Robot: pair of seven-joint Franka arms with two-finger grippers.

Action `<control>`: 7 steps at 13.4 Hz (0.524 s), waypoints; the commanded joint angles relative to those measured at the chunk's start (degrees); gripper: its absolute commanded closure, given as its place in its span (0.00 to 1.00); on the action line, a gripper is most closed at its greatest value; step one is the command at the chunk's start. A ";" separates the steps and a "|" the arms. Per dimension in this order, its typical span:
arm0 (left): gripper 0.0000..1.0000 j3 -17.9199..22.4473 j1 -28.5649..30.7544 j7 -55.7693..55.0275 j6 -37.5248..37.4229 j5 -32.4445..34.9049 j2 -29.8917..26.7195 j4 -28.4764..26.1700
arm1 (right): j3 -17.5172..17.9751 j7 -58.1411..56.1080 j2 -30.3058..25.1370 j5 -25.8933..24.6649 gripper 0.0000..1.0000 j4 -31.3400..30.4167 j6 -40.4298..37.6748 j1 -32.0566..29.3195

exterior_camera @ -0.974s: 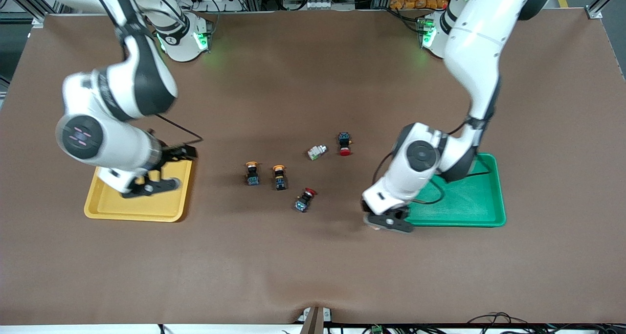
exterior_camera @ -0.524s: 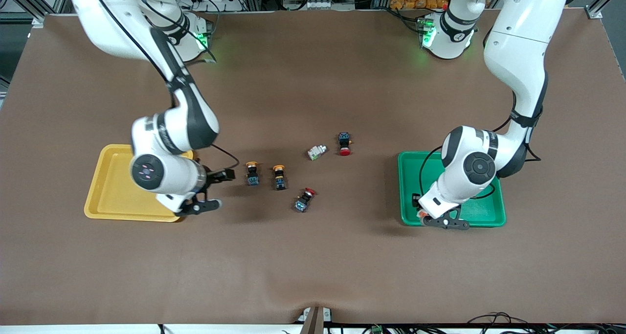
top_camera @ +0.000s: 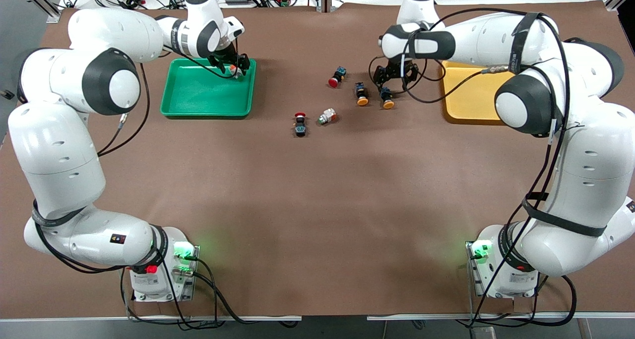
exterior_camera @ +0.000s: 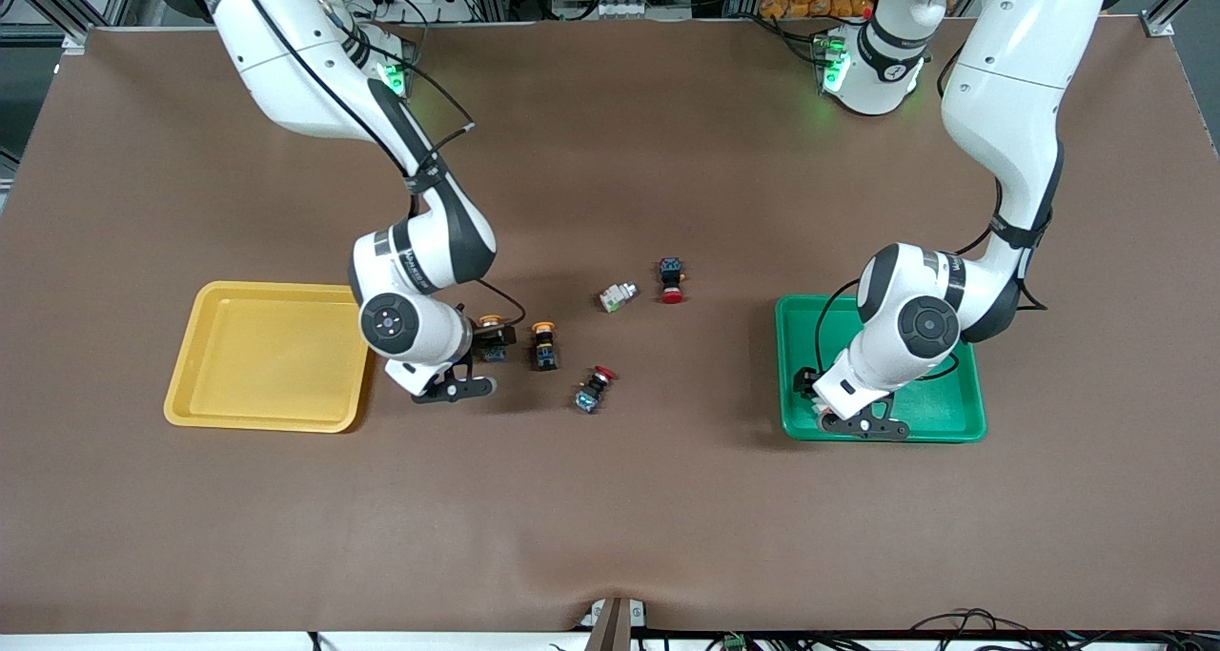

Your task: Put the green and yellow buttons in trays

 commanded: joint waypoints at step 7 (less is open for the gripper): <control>0.00 -0.21 -0.04 -4.62 -6.64 0.38 -6.66 -0.79 | -0.52 0.44 0.45 0.87 0.67 -2.37 4.76 2.46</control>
